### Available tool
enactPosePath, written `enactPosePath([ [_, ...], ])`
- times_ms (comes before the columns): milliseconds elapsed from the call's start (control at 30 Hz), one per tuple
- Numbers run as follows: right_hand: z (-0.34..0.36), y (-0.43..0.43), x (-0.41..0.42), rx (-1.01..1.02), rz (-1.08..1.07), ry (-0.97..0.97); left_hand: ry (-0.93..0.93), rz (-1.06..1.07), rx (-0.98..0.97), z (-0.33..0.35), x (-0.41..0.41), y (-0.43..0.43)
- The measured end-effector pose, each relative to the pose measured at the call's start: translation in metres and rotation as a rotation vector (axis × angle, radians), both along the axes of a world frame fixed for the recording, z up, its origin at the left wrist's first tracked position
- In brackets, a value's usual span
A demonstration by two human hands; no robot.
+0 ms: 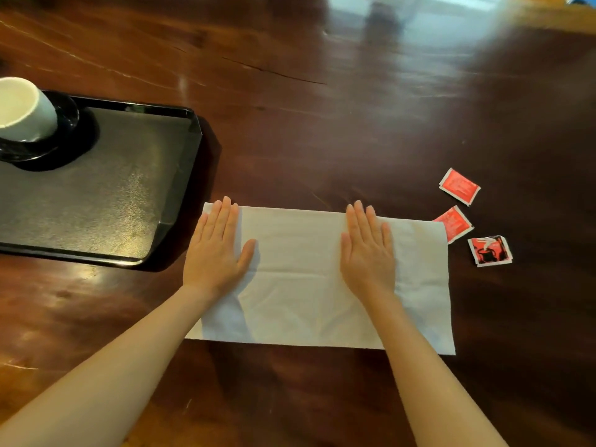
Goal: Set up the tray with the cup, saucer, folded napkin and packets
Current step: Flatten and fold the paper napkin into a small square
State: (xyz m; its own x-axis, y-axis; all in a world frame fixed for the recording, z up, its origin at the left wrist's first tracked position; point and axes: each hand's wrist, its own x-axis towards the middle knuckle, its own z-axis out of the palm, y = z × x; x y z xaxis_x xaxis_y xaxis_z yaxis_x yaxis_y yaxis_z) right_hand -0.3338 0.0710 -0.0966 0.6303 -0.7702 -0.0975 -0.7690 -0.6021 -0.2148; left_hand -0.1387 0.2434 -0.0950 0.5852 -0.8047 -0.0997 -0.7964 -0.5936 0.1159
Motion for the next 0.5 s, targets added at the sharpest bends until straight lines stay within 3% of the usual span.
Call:
enactPosePath([
  [267,-0.002,-0.031,-0.057,-0.035,-0.19,0.044,-0.008,-0.012,-0.006,-0.002,0.002,0.001],
  [400,-0.004,-0.03,-0.056,-0.042,-0.191,0.058,0.073,0.205,-0.059,0.015,-0.025,-0.03],
  [500,-0.004,-0.032,-0.056,-0.045,-0.186,0.063,0.197,-0.037,-0.265,0.021,-0.103,-0.091],
])
